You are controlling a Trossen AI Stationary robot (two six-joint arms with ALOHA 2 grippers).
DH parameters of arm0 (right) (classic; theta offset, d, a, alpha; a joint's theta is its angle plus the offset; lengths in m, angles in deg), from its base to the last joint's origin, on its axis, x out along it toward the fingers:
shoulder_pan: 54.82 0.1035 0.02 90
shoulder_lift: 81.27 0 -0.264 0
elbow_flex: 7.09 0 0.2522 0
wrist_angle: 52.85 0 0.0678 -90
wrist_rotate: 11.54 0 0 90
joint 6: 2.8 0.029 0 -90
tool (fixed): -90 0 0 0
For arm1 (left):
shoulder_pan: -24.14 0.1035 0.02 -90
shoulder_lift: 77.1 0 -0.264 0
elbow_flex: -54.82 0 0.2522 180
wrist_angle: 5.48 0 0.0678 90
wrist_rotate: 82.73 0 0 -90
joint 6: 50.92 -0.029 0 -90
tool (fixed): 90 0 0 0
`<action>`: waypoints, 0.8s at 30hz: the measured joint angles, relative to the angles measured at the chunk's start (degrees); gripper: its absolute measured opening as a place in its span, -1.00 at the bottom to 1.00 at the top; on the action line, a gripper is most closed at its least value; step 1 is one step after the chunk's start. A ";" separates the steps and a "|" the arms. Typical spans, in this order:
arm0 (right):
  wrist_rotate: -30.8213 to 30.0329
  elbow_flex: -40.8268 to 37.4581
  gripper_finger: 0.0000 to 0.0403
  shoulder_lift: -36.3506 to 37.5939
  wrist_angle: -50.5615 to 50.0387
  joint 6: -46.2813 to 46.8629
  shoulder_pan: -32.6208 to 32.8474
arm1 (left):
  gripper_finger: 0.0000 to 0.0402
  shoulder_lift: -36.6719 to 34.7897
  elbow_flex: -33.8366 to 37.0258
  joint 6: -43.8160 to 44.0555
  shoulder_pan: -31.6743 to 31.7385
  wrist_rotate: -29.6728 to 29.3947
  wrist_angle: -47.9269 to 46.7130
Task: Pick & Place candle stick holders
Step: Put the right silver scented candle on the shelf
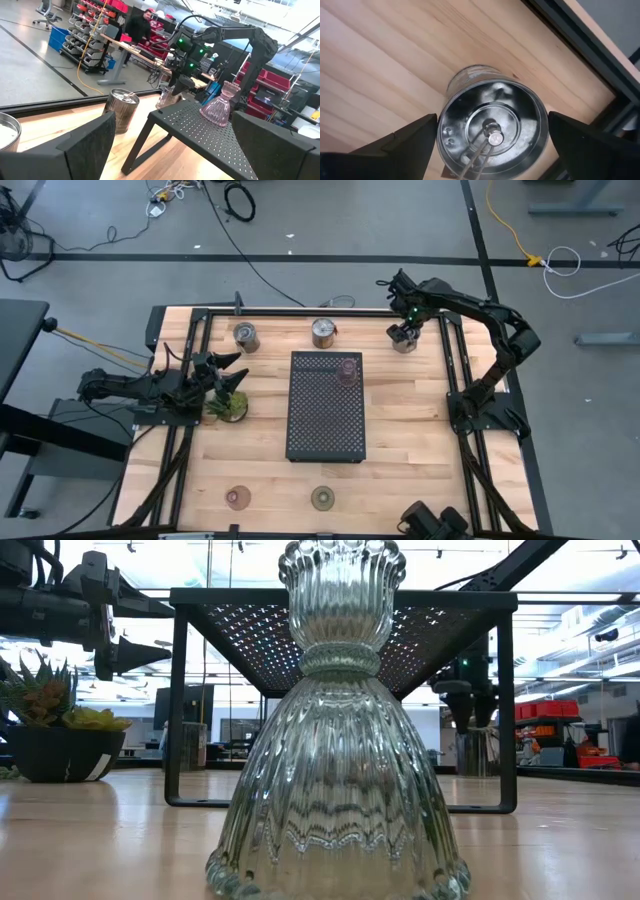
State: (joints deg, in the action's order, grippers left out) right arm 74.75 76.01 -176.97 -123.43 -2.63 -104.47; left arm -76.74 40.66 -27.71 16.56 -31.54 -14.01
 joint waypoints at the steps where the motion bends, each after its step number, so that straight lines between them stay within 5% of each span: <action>1: 0.25 0.00 0.84 0.00 0.08 -0.05 0.08 | 0.99 0.00 0.00 -0.01 0.00 0.00 0.00; 24: -0.78 -0.26 0.84 -0.07 0.68 1.70 0.35 | 0.99 0.00 0.00 0.10 0.00 0.02 0.02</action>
State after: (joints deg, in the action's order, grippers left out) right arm 73.97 75.75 -177.03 -122.76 -0.93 -104.11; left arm -76.74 40.66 -27.61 16.56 -31.51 -13.98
